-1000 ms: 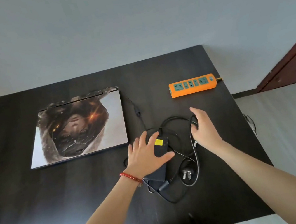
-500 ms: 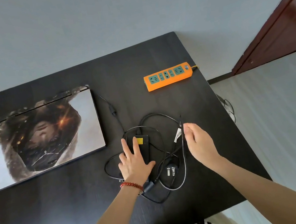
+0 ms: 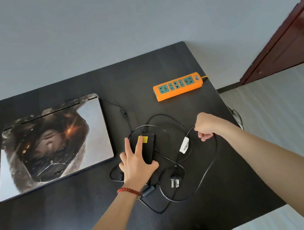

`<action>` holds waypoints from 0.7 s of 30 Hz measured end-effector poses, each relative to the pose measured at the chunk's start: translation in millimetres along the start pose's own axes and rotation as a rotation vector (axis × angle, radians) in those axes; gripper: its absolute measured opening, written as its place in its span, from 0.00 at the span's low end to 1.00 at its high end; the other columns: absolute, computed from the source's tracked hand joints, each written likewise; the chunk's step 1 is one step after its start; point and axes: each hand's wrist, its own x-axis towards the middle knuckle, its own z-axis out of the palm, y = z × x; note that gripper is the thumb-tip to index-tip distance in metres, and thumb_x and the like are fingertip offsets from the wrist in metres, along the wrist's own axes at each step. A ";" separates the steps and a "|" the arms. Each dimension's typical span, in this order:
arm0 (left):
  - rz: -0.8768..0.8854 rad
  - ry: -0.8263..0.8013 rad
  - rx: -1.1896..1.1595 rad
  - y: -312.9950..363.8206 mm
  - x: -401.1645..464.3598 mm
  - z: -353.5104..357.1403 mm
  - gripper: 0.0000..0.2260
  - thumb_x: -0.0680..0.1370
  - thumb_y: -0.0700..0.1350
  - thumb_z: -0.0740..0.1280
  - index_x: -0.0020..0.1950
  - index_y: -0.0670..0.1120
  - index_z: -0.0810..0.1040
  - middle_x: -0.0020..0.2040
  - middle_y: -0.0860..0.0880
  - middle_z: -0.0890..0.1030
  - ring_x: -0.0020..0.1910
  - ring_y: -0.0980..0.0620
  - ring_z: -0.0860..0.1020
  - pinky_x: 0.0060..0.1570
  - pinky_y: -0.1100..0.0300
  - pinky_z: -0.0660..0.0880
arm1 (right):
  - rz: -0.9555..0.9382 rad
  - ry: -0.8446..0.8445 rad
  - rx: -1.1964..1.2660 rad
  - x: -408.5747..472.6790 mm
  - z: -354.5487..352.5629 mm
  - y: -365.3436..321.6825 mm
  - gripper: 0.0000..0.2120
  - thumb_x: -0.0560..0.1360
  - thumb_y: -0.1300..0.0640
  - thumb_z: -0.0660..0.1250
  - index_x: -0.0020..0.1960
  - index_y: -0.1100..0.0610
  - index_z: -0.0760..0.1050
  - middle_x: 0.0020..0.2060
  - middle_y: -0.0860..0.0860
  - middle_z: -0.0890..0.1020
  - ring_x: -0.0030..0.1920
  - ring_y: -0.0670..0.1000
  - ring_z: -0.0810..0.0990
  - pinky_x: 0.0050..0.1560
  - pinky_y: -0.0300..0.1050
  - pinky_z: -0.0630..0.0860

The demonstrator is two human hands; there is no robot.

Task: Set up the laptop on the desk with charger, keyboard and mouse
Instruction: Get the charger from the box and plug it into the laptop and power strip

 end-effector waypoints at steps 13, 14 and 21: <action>0.126 0.321 -0.371 117.7 96.5 -166.4 0.37 0.70 0.47 0.69 0.74 0.57 0.53 0.76 0.45 0.53 0.70 0.39 0.55 0.67 0.40 0.60 | -0.723 0.430 1.097 -37.3 -167.1 -60.5 0.12 0.78 0.64 0.56 0.38 0.55 0.70 0.22 0.46 0.63 0.18 0.40 0.58 0.19 0.33 0.52; 0.125 0.344 -0.399 128.1 109.7 -178.9 0.37 0.71 0.47 0.69 0.74 0.56 0.53 0.76 0.45 0.53 0.70 0.38 0.55 0.67 0.39 0.60 | -0.743 0.509 1.139 -35.1 -177.9 -67.0 0.13 0.78 0.61 0.57 0.36 0.54 0.69 0.21 0.45 0.63 0.18 0.41 0.58 0.19 0.33 0.53; 0.198 0.494 -0.278 166.2 200.9 -202.8 0.36 0.73 0.47 0.68 0.75 0.54 0.52 0.76 0.42 0.48 0.70 0.36 0.55 0.66 0.37 0.61 | -0.811 0.728 1.132 12.6 -226.2 -86.7 0.14 0.81 0.61 0.52 0.46 0.49 0.73 0.28 0.50 0.68 0.28 0.43 0.66 0.30 0.33 0.64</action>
